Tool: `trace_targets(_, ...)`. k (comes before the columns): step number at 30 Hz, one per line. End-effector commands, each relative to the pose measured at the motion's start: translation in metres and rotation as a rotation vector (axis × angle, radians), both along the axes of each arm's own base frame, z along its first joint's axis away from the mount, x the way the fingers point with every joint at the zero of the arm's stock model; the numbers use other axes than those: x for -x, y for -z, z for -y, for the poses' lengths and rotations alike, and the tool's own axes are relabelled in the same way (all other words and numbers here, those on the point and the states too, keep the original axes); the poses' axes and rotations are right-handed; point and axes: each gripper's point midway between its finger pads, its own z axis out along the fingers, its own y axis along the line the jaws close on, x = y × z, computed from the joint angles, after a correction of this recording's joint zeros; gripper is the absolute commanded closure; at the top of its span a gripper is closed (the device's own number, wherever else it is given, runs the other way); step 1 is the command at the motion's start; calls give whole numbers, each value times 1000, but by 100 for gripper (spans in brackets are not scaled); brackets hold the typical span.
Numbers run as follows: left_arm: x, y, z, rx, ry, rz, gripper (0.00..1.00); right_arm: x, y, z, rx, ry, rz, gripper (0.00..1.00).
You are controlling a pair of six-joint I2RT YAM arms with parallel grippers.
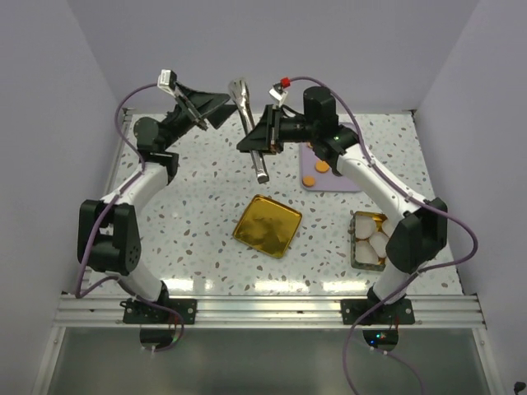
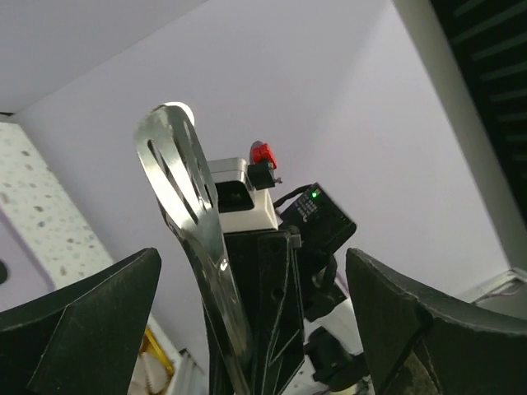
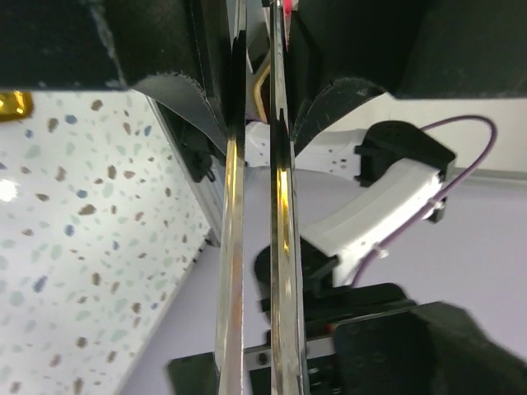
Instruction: Pack the cookies
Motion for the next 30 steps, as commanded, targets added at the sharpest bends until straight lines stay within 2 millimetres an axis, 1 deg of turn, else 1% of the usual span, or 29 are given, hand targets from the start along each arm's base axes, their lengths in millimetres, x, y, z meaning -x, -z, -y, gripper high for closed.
trace_targets(1, -3, 10, -4, -123, -29, 6, 0, -30, 10, 22, 78, 82, 7, 70)
trace_targets(2, -4, 14, -6, -182, -66, 40, 0, -39, 15, 31, 102, 112, -1, 70)
trace_targets(3, -9, 31, -7, -223, -75, -36, 0, -45, 32, 42, 156, 132, -37, 67)
trace_targets(4, -12, 40, -9, -256, -96, -56, 0, -61, 42, 62, 192, 196, -57, 66)
trace_targets(5, -14, 56, -11, -319, -113, -85, 0, -67, 53, 73, 230, 220, -80, 66)
trace_targets(6, -16, 63, -12, -344, -122, -103, 0, -70, 77, 95, 314, 248, -137, 65)
trace_targets(7, -18, 70, -13, -370, -130, -124, 0, -74, 87, 107, 366, 281, -156, 65)
trace_targets(8, -19, 83, -16, -412, -130, -158, 0, -74, 96, 118, 412, 294, -178, 65)
trace_targets(9, -19, 87, -17, -430, -131, -162, 0, -65, 116, 132, 493, 277, -229, 64)
trace_targets(10, -20, 92, -18, -448, -138, -172, 0, -64, 127, 141, 551, 285, -237, 61)
trace_targets(11, -20, 103, -20, -489, -140, -187, 0, -59, 137, 148, 603, 278, -253, 60)
trace_targets(12, -20, 108, -21, -506, -143, -191, 0, -44, 152, 159, 683, 239, -286, 60)
trace_targets(13, -21, 114, -22, -531, -153, -188, 0, -42, 169, 171, 768, 252, -306, 60)
trace_targets(15, -19, 127, -23, -549, -145, -218, 0, -29, 187, 186, 862, 239, -351, 60)
trace_targets(16, -18, 132, -23, -558, -137, -220, 0, -24, 194, 189, 884, 234, -370, 59)
trace_targets(20, -13, 151, -23, -579, -119, -247, 0, -26, 206, 206, 978, 271, -362, 55)
trace_targets(21, -12, 154, -23, -583, -118, -249, 0, -24, 207, 209, 1003, 267, -370, 54)
trace_targets(22, -11, 156, -23, -584, -113, -250, 0, -28, 203, 212, 1016, 277, -353, 53)
trace_targets(24, -9, 160, -22, -586, -105, -253, 0, -29, 207, 221, 1069, 278, -356, 53)
trace_targets(27, -7, 166, -22, -597, -96, -249, 0, -35, 202, 229, 1109, 298, -335, 52)
trace_targets(28, -5, 168, -22, -599, -92, -251, 0, -35, 204, 234, 1135, 301, -336, 51)
trace_targets(29, -5, 170, -22, -599, -88, -254, 0, -36, 203, 234, 1134, 301, -330, 51)
trace_targets(30, -5, 171, -21, -598, -86, -253, 0, -36, 204, 240, 1161, 307, -335, 50)
